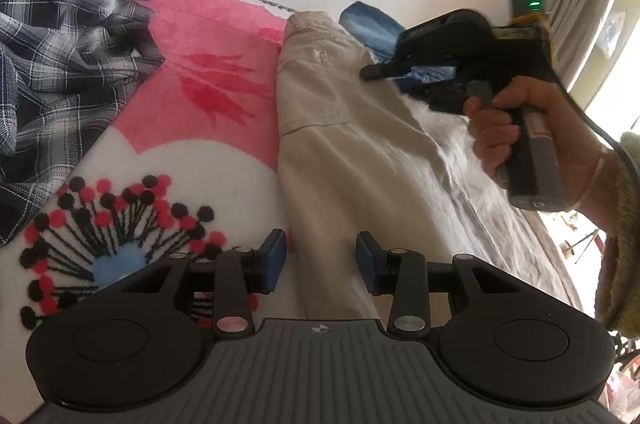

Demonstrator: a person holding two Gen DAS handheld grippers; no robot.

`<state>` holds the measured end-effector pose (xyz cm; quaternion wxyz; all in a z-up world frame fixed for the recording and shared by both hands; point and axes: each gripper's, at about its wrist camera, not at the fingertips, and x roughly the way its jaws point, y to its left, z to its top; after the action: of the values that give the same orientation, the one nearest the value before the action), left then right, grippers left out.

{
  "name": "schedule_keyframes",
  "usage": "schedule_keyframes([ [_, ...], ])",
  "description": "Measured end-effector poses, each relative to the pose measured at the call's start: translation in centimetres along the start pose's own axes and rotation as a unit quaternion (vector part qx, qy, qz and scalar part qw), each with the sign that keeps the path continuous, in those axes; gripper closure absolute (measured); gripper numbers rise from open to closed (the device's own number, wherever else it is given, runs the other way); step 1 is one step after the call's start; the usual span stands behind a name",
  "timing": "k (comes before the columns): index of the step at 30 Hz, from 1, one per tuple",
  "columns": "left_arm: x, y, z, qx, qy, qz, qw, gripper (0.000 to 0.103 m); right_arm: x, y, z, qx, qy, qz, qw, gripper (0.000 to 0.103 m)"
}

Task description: Fold clothes

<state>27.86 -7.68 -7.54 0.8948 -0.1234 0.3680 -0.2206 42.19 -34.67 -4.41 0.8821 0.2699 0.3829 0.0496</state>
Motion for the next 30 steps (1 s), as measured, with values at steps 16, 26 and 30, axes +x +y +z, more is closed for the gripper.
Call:
schedule_keyframes([
  [16, 0.4, -2.0, -0.2, 0.007, 0.007, -0.027, 0.9996, 0.065, -7.7, -4.1, -0.5, -0.03, -0.073, -0.075, 0.994, 0.09],
  [26, 0.7, -3.3, -0.5, 0.015, 0.015, -0.033, 0.9992, 0.064, -10.0, -7.0, -0.2, -0.02, -0.074, -0.106, 0.991, 0.09],
  [30, 1.0, -3.5, -0.4, 0.015, 0.014, -0.033, 0.9992, 0.064, -10.4, -7.8, -0.3, -0.005, -0.081, -0.099, 0.992, 0.09],
])
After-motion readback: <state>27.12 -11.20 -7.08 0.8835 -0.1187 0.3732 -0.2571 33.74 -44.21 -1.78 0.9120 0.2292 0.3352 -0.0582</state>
